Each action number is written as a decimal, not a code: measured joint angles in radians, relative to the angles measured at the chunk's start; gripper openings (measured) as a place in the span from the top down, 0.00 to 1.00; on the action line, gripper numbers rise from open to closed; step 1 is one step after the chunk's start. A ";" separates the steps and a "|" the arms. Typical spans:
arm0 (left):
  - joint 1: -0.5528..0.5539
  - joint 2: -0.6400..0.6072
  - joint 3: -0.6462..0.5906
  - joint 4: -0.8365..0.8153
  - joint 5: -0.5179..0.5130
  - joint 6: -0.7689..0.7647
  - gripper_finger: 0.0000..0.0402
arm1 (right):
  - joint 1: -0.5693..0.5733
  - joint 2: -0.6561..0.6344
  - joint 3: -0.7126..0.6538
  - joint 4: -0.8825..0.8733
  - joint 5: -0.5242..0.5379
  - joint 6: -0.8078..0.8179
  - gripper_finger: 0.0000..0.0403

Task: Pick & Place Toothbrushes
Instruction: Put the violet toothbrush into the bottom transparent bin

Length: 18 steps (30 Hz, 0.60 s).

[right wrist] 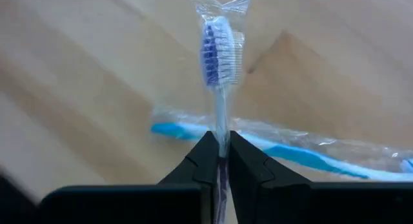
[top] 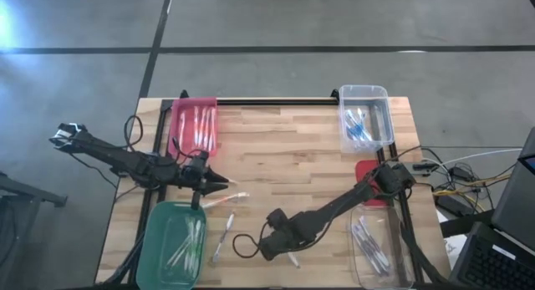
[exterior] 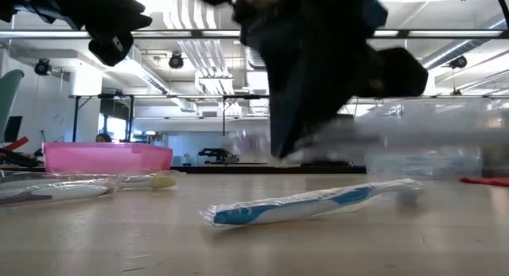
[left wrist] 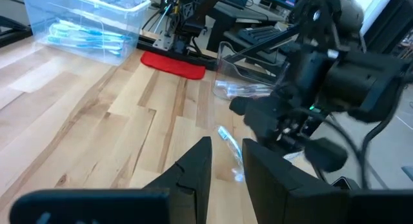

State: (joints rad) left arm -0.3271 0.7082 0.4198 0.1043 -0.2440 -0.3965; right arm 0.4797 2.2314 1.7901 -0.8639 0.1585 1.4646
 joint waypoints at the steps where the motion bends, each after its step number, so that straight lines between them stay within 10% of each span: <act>1: 0.000 0.000 0.000 0.000 0.000 0.000 0.77 | 0.000 -0.009 0.006 -0.001 -0.008 -0.016 0.96; 18: 0.000 0.016 0.000 -0.007 0.000 0.000 0.77 | 0.025 -0.138 0.284 -0.708 -0.002 -0.047 0.97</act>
State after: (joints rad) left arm -0.3271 0.7246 0.4198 0.0969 -0.2443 -0.3965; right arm 0.5044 2.0937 2.0737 -1.5720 0.1567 1.4177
